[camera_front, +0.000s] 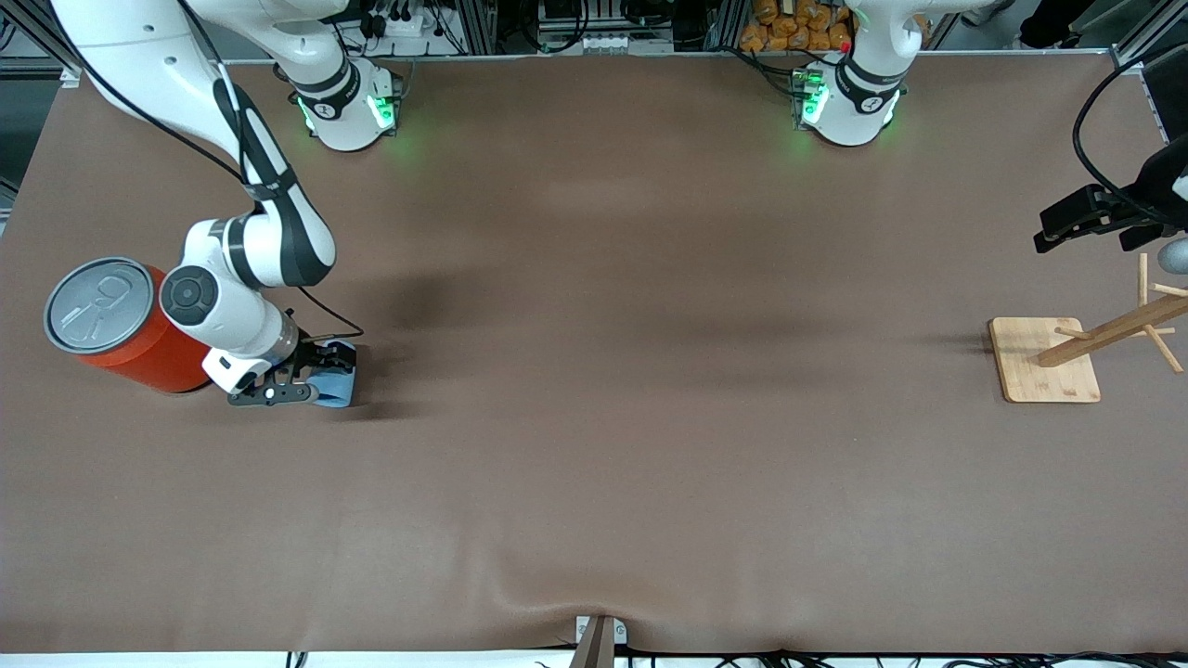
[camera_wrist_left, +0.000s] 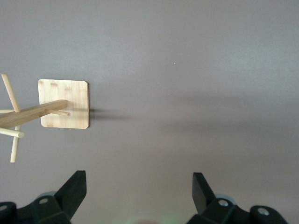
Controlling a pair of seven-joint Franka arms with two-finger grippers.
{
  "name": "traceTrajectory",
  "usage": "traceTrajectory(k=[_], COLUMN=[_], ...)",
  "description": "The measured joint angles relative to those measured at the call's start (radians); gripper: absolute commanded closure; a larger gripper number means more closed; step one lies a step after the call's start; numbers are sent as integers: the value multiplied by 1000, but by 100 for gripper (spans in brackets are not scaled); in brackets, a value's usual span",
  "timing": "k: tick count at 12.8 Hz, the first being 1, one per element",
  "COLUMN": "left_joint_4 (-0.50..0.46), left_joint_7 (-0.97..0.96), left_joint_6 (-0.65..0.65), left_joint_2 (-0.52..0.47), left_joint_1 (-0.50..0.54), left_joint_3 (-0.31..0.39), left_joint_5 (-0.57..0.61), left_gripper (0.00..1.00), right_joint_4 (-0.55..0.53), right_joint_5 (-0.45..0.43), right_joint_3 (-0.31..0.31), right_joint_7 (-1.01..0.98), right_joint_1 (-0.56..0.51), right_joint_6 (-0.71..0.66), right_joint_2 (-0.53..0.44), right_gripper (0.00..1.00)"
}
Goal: Flip cup
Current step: 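Close the right gripper on the blue cup and lift it, then carry the blue cup with the right gripper to the table middle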
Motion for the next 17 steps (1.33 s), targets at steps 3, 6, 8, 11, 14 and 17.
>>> traceTrajectory(k=[3, 6, 8, 11, 14, 17], left_joint_4=[0, 0, 0, 0, 0, 0], left_joint_7=[0, 0, -1, -2, -2, -4], left_joint_6=[0, 0, 0, 0, 1, 3], left_joint_2=[0, 0, 2, 6, 9, 14], left_joint_1=[0, 0, 0, -1, -1, -4], left_joint_3=[0, 0, 0, 0, -1, -4], left_joint_5=[-10, -10, -10, -11, -12, -14], left_gripper=[0, 0, 0, 0, 0, 0], right_joint_4=[2, 21, 112, 313, 412, 496], right_joint_5=[0, 0, -1, 0, 0, 0], right_joint_3=[1, 6, 38, 130, 209, 299], right_joint_7=[-4, -9, -13, -14, -24, -92], right_joint_1=[1, 4, 8, 24, 46, 54], right_joint_6=[14, -13, -139, -329, -351, -350], right_joint_2=[22, 20, 19, 19, 31, 65], right_gripper=[93, 100, 100, 100, 100, 100])
